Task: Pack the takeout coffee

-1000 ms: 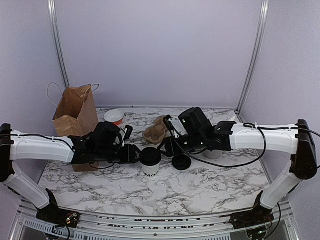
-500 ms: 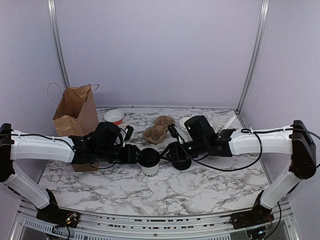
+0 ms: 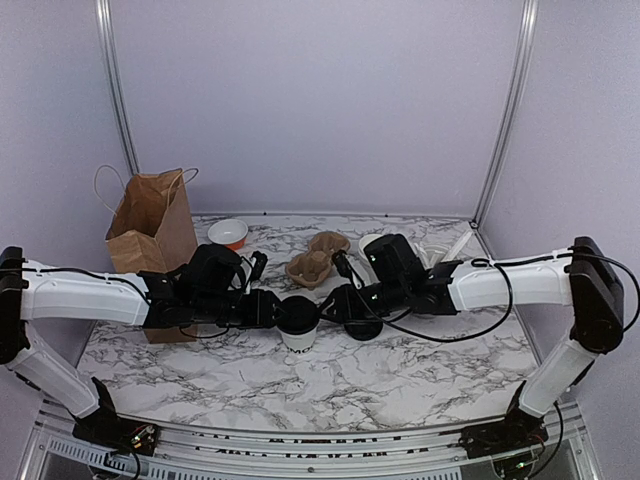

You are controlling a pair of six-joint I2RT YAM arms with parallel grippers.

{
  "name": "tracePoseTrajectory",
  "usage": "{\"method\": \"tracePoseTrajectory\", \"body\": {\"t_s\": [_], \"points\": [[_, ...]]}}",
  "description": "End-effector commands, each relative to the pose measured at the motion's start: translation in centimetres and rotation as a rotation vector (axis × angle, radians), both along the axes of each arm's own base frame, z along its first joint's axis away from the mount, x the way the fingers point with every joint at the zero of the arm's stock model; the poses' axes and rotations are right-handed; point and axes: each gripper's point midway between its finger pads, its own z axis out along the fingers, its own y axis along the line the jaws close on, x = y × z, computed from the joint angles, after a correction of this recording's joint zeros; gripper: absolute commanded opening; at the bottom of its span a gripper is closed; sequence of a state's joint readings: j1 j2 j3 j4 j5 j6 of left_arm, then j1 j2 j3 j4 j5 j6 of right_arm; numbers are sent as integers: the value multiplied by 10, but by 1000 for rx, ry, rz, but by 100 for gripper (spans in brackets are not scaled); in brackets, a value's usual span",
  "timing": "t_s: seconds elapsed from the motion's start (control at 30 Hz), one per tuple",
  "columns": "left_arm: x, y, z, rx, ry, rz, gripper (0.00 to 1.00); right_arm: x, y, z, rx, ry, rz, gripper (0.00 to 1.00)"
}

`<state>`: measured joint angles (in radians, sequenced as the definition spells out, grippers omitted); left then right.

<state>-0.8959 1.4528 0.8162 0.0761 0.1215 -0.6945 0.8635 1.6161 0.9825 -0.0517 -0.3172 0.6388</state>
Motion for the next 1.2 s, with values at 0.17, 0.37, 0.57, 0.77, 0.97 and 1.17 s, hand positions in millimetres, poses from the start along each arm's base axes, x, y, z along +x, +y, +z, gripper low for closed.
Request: {"method": "tracePoseTrajectory", "body": {"t_s": [0.17, 0.37, 0.57, 0.77, 0.97, 1.17], "points": [[-5, 5, -16, 58, 29, -5, 47, 4, -3, -16, -32, 19, -14, 32], [-4, 7, -18, 66, 32, 6, 47, 1, -10, -35, -89, 34, -9, 31], [-3, 8, -21, 76, 37, 16, 47, -1, -13, -51, -130, 49, -5, 30], [-2, 11, -24, 90, 42, 30, 47, 3, -14, -48, -140, 30, -20, 30], [-1, 8, -13, 72, 17, 18, 48, 17, -5, -15, -117, -42, -30, 30], [3, 3, 5, 50, -18, 1, 48, 25, 2, 10, -100, -92, -37, 31]]}}
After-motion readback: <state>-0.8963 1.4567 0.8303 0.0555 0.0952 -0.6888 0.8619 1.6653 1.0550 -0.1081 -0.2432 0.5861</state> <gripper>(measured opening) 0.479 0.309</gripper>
